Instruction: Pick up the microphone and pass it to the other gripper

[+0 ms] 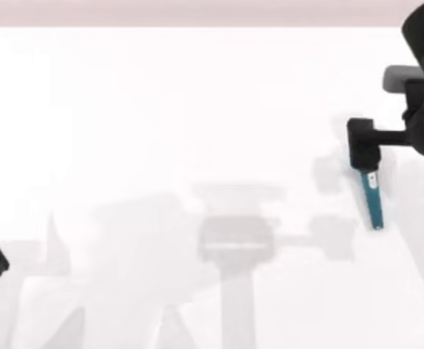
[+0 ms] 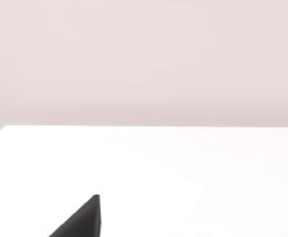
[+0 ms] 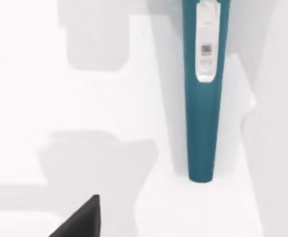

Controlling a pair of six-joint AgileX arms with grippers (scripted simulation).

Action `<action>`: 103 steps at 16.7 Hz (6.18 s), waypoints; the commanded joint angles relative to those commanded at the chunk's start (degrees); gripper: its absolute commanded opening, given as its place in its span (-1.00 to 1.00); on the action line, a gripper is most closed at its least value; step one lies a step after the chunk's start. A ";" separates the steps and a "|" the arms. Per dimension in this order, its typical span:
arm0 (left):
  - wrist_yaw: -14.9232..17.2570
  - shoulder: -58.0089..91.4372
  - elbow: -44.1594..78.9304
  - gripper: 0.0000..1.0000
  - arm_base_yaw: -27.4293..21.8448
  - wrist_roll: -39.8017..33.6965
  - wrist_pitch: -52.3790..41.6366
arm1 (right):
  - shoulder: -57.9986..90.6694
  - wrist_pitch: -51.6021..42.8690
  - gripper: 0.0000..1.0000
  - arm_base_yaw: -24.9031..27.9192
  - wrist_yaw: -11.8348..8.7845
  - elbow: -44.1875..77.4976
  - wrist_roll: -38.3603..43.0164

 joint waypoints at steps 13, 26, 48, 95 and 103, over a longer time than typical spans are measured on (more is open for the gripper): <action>0.00 0.00 0.00 1.00 0.00 0.00 0.00 | 9.80 -3.05 1.00 1.33 0.49 4.76 1.44; 0.00 0.00 0.00 1.00 0.00 0.00 0.00 | 19.62 14.65 0.85 1.11 0.55 -2.98 1.32; 0.00 0.00 0.00 1.00 0.00 0.00 0.00 | 16.17 13.27 -1.00 1.20 1.58 -1.53 0.66; 0.00 0.00 0.00 1.00 0.00 0.00 0.00 | -6.57 109.36 -1.00 18.71 -10.22 -31.30 -16.11; 5.01 6.21 4.77 1.00 -1.81 0.68 2.80 | -6.59 109.37 -1.00 18.73 -10.19 -31.32 -16.12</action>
